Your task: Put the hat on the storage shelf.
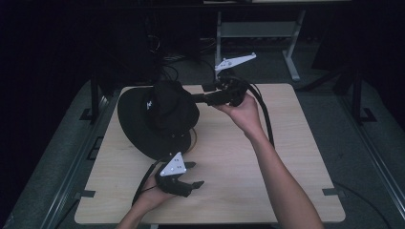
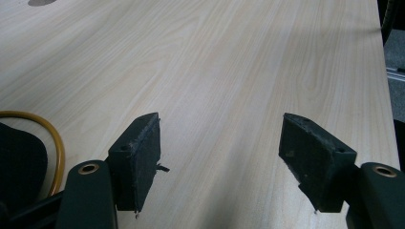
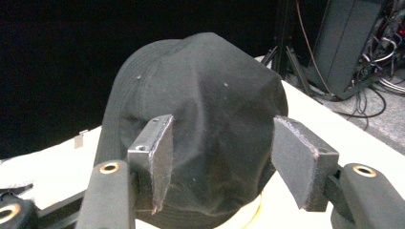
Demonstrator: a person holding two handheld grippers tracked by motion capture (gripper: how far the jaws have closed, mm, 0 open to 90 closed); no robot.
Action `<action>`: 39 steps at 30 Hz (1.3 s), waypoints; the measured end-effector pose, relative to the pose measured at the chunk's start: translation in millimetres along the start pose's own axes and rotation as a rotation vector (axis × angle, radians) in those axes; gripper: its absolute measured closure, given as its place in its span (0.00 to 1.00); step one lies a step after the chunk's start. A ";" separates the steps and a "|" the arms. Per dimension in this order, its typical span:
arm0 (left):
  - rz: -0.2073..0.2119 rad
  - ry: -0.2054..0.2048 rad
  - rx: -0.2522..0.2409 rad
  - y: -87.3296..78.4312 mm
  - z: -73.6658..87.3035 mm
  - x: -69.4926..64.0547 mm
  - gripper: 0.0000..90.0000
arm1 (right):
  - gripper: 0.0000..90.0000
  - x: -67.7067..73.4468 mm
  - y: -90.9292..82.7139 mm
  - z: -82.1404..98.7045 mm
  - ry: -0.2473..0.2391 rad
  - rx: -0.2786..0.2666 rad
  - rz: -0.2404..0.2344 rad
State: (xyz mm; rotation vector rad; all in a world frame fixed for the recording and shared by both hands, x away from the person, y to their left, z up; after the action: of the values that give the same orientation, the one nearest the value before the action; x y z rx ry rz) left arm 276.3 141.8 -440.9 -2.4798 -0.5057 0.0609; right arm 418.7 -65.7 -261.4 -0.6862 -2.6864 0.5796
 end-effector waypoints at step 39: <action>-0.007 -0.011 0.009 3.4 -0.1 0.5 0.32 | 0.37 -36.5 -48.6 60.7 0.102 0.008 0.063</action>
State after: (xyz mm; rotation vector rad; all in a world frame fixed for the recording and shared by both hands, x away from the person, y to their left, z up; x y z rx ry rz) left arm 278.0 139.5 -442.7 -2.4705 -0.5176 0.0736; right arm 407.1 -141.9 -299.3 -0.7792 -2.5754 0.5557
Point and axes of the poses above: each handheld gripper's, and its own axes: y roughly forward along the jaws, z roughly out of its underside, x roughly to its left, the point moved 1 cm from there along y, roughly forward along the jaws, and after that the axes turned 2 degrees about y, right-handed, at the moved point
